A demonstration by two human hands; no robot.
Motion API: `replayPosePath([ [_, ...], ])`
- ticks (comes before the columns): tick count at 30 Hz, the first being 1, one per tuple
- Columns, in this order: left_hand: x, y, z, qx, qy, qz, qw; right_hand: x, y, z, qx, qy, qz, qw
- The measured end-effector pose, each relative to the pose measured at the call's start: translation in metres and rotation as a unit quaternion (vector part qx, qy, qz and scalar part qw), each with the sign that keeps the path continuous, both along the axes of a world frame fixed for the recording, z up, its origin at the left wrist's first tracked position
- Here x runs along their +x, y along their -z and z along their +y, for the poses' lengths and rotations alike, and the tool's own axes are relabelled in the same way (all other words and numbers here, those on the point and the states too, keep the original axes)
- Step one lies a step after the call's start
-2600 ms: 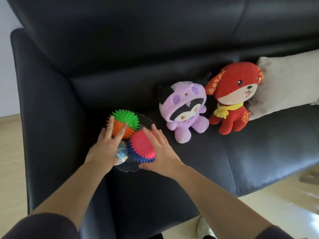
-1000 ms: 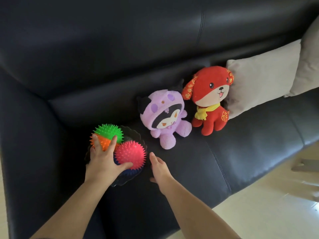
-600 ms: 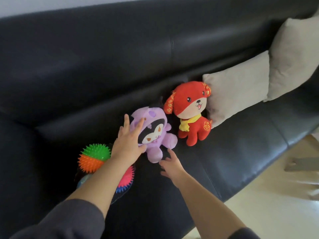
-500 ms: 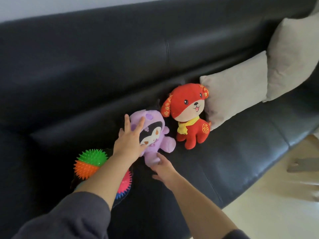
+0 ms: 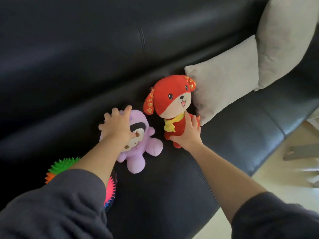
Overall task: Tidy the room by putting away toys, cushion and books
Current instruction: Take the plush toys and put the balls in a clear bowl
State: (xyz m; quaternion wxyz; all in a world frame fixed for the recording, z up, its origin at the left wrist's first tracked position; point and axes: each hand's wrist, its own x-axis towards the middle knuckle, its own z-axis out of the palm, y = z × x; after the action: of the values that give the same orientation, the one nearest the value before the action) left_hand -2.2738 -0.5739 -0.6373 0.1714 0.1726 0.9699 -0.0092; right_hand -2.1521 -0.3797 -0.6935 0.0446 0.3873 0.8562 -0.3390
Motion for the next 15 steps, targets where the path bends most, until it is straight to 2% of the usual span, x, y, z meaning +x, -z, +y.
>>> replayPosePath([
  [2, -0.005, 0.001, -0.002, 0.007, 0.015, 0.001, 1.0, -0.012, 0.009, 0.006, 0.01, -0.001, -0.036, 0.999],
  [6, -0.018, 0.001, -0.011, 0.029, 0.043, -0.024, 0.998, -0.028, 0.008, 0.02, 0.036, 0.023, -0.044, 0.998],
  [9, -0.026, 0.0, -0.021, 0.032, 0.036, -0.055, 0.997, -0.029, 0.005, 0.012, 0.078, 0.043, -0.053, 0.995],
  [12, -0.024, 0.002, -0.027, 0.03, 0.023, -0.072, 0.997, -0.028, 0.008, -0.005, 0.14, 0.022, -0.069, 0.987],
  [15, -0.022, 0.004, -0.026, 0.029, 0.012, -0.075, 0.997, -0.035, 0.009, -0.011, 0.152, 0.013, -0.108, 0.982],
])
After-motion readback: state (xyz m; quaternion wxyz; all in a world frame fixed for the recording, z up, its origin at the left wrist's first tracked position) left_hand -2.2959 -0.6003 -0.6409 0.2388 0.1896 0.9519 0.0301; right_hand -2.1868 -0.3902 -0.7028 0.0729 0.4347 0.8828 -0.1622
